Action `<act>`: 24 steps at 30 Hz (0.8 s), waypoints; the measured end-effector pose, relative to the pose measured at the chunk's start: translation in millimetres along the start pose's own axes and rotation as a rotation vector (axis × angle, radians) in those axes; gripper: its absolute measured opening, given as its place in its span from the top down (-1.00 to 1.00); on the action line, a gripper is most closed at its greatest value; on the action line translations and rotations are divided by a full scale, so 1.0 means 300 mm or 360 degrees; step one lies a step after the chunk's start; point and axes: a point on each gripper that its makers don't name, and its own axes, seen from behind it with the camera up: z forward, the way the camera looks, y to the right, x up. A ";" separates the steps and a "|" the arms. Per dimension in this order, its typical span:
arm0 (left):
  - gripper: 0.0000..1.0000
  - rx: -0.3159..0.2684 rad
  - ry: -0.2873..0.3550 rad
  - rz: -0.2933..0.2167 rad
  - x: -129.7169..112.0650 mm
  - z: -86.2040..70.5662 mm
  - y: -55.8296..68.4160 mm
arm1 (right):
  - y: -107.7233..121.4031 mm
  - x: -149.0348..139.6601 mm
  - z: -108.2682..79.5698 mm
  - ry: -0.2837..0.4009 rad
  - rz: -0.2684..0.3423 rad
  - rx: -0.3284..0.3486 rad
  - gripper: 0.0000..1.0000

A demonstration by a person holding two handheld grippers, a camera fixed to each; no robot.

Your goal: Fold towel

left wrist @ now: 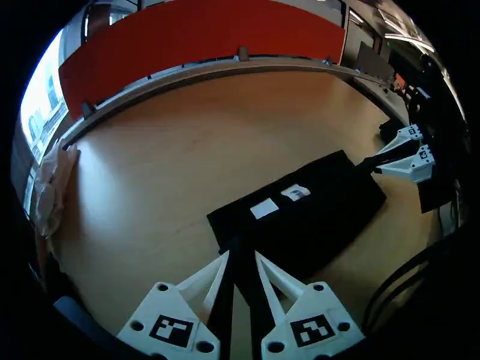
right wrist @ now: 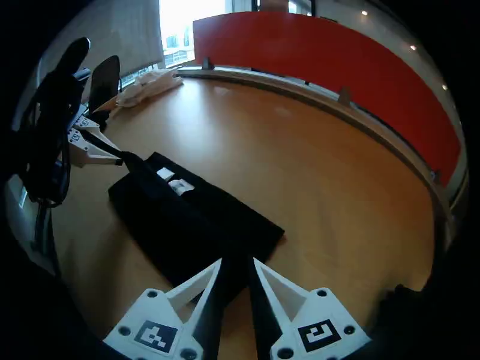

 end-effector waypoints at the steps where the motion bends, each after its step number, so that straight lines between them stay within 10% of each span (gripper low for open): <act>1: 0.71 0.0006 -0.0001 0.0008 -0.001 0.004 -0.002 | 0.005 0.000 0.004 0.0000 -0.0003 -0.0008 0.50; 24: 0.22 0.0107 -0.0023 0.0084 0.009 0.086 -0.068 | 0.087 0.016 0.080 -0.0016 -0.0005 -0.0139 0.34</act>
